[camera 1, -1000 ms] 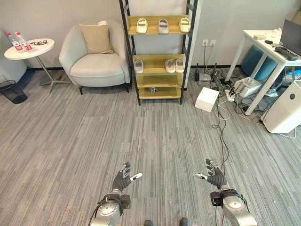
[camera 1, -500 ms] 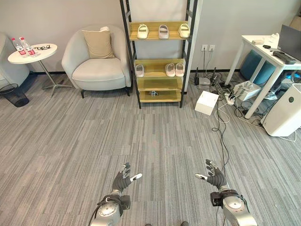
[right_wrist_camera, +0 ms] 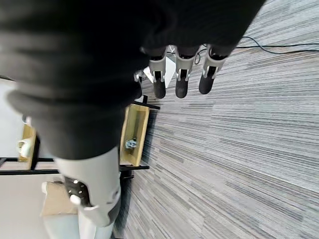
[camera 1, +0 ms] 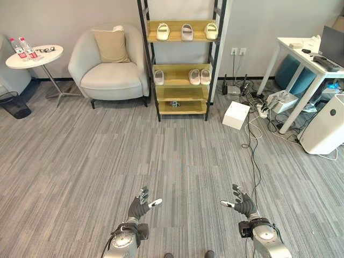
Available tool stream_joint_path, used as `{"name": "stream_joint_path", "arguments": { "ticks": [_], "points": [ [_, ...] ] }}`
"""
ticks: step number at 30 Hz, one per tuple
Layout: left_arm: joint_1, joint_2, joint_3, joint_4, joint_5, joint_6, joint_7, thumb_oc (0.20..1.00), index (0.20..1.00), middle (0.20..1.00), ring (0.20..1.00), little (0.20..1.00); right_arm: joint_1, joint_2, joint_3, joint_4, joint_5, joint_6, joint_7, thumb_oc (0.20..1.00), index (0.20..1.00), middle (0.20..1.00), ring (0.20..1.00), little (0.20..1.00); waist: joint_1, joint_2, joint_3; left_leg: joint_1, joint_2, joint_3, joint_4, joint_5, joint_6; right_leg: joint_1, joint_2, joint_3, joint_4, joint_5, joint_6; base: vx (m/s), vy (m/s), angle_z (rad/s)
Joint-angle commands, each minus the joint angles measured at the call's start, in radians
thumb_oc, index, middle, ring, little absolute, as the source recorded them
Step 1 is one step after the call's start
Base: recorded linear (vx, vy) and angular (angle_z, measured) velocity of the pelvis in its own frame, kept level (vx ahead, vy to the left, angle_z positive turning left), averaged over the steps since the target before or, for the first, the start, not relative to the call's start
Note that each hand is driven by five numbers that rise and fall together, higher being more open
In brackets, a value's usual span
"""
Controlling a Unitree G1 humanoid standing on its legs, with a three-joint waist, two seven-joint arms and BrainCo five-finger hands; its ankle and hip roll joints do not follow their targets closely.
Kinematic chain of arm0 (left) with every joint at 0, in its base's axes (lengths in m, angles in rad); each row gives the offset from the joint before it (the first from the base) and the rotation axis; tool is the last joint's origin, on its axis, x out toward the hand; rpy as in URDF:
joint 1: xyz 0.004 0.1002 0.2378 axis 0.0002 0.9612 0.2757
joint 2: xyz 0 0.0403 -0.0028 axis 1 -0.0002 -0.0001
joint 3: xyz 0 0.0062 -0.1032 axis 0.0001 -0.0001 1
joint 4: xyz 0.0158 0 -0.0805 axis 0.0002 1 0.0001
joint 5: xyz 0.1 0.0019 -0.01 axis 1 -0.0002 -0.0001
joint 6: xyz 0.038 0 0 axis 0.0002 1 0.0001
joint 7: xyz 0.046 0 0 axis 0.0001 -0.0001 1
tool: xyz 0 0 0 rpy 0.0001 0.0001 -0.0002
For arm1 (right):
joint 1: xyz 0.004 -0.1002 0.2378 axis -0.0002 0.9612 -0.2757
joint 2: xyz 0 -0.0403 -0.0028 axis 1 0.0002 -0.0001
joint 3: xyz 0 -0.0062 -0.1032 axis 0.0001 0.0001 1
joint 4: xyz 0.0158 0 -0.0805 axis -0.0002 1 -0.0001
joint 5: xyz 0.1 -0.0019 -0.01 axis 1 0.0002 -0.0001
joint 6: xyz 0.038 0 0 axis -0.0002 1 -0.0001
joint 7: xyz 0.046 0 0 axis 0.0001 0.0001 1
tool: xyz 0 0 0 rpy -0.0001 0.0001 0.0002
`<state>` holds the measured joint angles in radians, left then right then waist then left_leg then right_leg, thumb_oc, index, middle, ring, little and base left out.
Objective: Arrange the slippers neatly on the shoe rack.
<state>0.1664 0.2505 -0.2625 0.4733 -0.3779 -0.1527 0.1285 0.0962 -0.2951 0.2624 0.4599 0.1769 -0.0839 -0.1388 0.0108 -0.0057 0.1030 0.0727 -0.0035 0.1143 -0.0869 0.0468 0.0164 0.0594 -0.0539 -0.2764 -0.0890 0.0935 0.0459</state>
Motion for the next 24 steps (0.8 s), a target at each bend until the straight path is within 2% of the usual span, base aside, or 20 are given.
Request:
{"name": "stream_joint_path", "arguments": {
  "ticks": [1,3,5,6,8,9,10,11,12,14,16,17,21,22,23,24],
  "points": [
    [-0.024,0.039,0.046,-0.043,-0.029,-0.038,-0.002,1.0,1.0,1.0,1.0,1.0,-0.051,-0.03,-0.019,-0.063,-0.013,-0.033,-0.005,1.0,1.0,1.0,1.0,1.0,0.013,-0.023,0.075,0.051,-0.01,0.025,0.0,-0.154,-0.004,0.098,-0.026,-0.045,0.002,-0.212,0.052,0.08,0.162,-0.02],
    [-0.005,0.054,0.069,-0.036,-0.029,-0.036,-0.005,1.0,1.0,1.0,1.0,1.0,-0.055,-0.037,-0.039,-0.062,-0.014,-0.032,-0.009,1.0,1.0,1.0,1.0,1.0,0.017,-0.029,0.082,0.032,-0.017,0.018,0.019,-0.165,0.006,0.091,-0.033,-0.052,0.015,-0.208,0.058,0.04,0.15,-0.02],
    [0.005,0.073,0.089,-0.025,-0.023,-0.035,-0.003,1.0,1.0,1.0,1.0,1.0,-0.056,-0.041,-0.064,-0.073,-0.017,-0.03,-0.013,1.0,1.0,1.0,1.0,1.0,0.02,-0.025,0.109,0.003,-0.02,0.012,0.05,-0.18,0.024,-0.003,-0.065,-0.057,0.196,-0.237,0.072,-0.04,0.187,0.02],
    [0.009,0.082,0.094,-0.017,-0.011,-0.034,-0.002,1.0,1.0,1.0,1.0,1.0,-0.056,-0.039,-0.073,-0.074,-0.017,-0.032,-0.015,1.0,1.0,1.0,1.0,1.0,0.02,-0.022,0.122,0.005,-0.021,0.015,0.054,-0.187,0.033,-0.038,-0.084,-0.059,0.283,-0.231,0.092,0.0,0.249,-0.01],
    [0.004,0.09,0.103,0.005,0.009,-0.03,0.003,1.0,1.0,1.0,1.0,1.0,-0.056,-0.036,-0.092,-0.081,-0.022,-0.032,-0.021,1.0,1.0,1.0,1.0,1.0,0.009,-0.022,0.16,0.02,-0.042,0.023,0.064,-0.205,0.061,-0.147,-0.149,-0.048,0.531,-0.174,0.144,0.01,0.253,-0.03],
    [-0.001,0.092,0.098,0.011,0.022,-0.029,0.002,1.0,1.0,1.0,1.0,1.0,-0.051,-0.036,-0.099,-0.093,-0.024,-0.033,-0.02,1.0,1.0,1.0,1.0,1.0,0.004,-0.023,0.176,0.028,-0.048,0.023,0.069,-0.213,0.07,-0.185,-0.168,-0.035,0.627,-0.165,0.145,0.02,0.156,0.06],
    [-0.001,0.092,0.098,0.011,0.022,-0.029,0.002,1.0,1.0,1.0,1.0,1.0,-0.051,-0.036,-0.099,-0.093,-0.024,-0.033,-0.02,1.0,1.0,1.0,1.0,1.0,0.004,-0.023,0.176,0.028,-0.049,0.023,0.07,-0.213,0.07,-0.186,-0.169,-0.034,0.629,-0.166,0.145,0.14,0.14,0.15],
    [-0.016,0.098,0.086,0.005,0.037,-0.032,-0.002,1.0,1.0,1.0,1.0,1.0,-0.042,-0.034,-0.107,-0.094,-0.018,-0.039,-0.022,1.0,1.0,1.0,1.0,1.0,0.005,-0.021,0.19,0.062,-0.049,0.031,0.061,-0.229,0.075,-0.22,-0.196,-0.048,0.677,-0.167,0.13,0.19,0.086,0.21],
    [-0.026,0.098,0.081,0.0,0.038,-0.035,-0.007,1.0,1.0,1.0,1.0,1.0,-0.041,-0.033,-0.108,-0.092,-0.014,-0.039,-0.02,1.0,1.0,1.0,1.0,1.0,0.007,-0.02,0.192,0.076,-0.048,0.035,0.053,-0.232,0.071,-0.217,-0.198,-0.066,0.627,-0.18,0.122,0.27,0.063,0.0],
    [-0.043,0.097,0.065,-0.02,0.035,-0.039,-0.012,1.0,1.0,1.0,1.0,1.0,-0.042,-0.043,-0.106,-0.1,-0.022,-0.035,-0.021,1.0,1.0,1.0,1.0,1.0,0.009,-0.007,0.199,0.098,-0.032,0.035,0.047,-0.24,0.057,-0.171,-0.156,-0.088,0.415,-0.188,0.1,0.23,-0.067,-0.17],
    [-0.071,0.097,0.06,-0.031,0.044,-0.041,-0.012,1.0,1.0,1.0,1.0,1.0,-0.048,-0.052,-0.099,-0.107,-0.04,-0.031,-0.025,1.0,1.0,1.0,1.0,1.0,0.012,-0.012,0.195,0.122,-0.025,0.047,0.038,-0.251,0.039,-0.153,-0.115,-0.08,0.173,-0.147,0.115,0.31,-0.175,-0.09],
    [-0.097,0.095,0.059,-0.046,0.052,-0.047,-0.011,1.0,1.0,1.0,1.0,1.0,-0.052,-0.051,-0.096,-0.105,-0.048,-0.029,-0.027,1.0,1.0,1.0,1.0,1.0,0.011,-0.019,0.186,0.145,-0.017,0.061,0.031,-0.266,0.025,-0.15,-0.096,-0.076,0.058,-0.102,0.134,0.29,-0.174,-0.1],
    [-0.126,0.091,0.05,-0.072,0.041,-0.059,-0.016,1.0,1.0,1.0,1.0,1.0,-0.049,-0.055,-0.09,-0.104,-0.05,-0.031,-0.015,1.0,1.0,1.0,1.0,1.0,0.002,-0.036,0.161,0.167,-0.01,0.06,0.057,-0.3,0.004,-0.118,-0.082,-0.08,0.003,-0.066,0.127,0.44,-0.262,-0.05],
    [-0.136,0.081,0.051,-0.086,0.03,-0.067,-0.01,1.0,1.0,1.0,1.0,1.0,-0.049,-0.07,-0.082,-0.109,-0.056,-0.033,-0.008,1.0,1.0,1.0,1.0,1.0,-0.006,-0.033,0.144,0.169,0.018,0.057,0.122,-0.303,-0.016,-0.096,-0.057,-0.057,0.003,-0.079,0.114,0.32,-0.21,0.1],
    [-0.136,0.081,0.051,-0.086,0.03,-0.067,-0.01,1.0,1.0,1.0,1.0,1.0,-0.049,-0.071,-0.082,-0.109,-0.056,-0.033,-0.008,1.0,1.0,1.0,1.0,1.0,-0.006,-0.032,0.144,0.166,0.019,0.057,0.128,-0.306,-0.017,-0.096,-0.056,-0.057,0.002,-0.079,0.113,0.46,-0.302,0.1],
    [-0.129,0.077,0.05,-0.098,0.018,-0.071,-0.008,1.0,1.0,1.0,1.0,1.0,-0.046,-0.079,-0.074,-0.114,-0.058,-0.034,-0.002,1.0,1.0,1.0,1.0,1.0,-0.004,-0.032,0.14,0.15,0.027,0.053,0.194,-0.283,-0.029,-0.079,-0.045,-0.048,0.002,-0.09,0.099,0.13,-0.098,0.16]
  ]
}}
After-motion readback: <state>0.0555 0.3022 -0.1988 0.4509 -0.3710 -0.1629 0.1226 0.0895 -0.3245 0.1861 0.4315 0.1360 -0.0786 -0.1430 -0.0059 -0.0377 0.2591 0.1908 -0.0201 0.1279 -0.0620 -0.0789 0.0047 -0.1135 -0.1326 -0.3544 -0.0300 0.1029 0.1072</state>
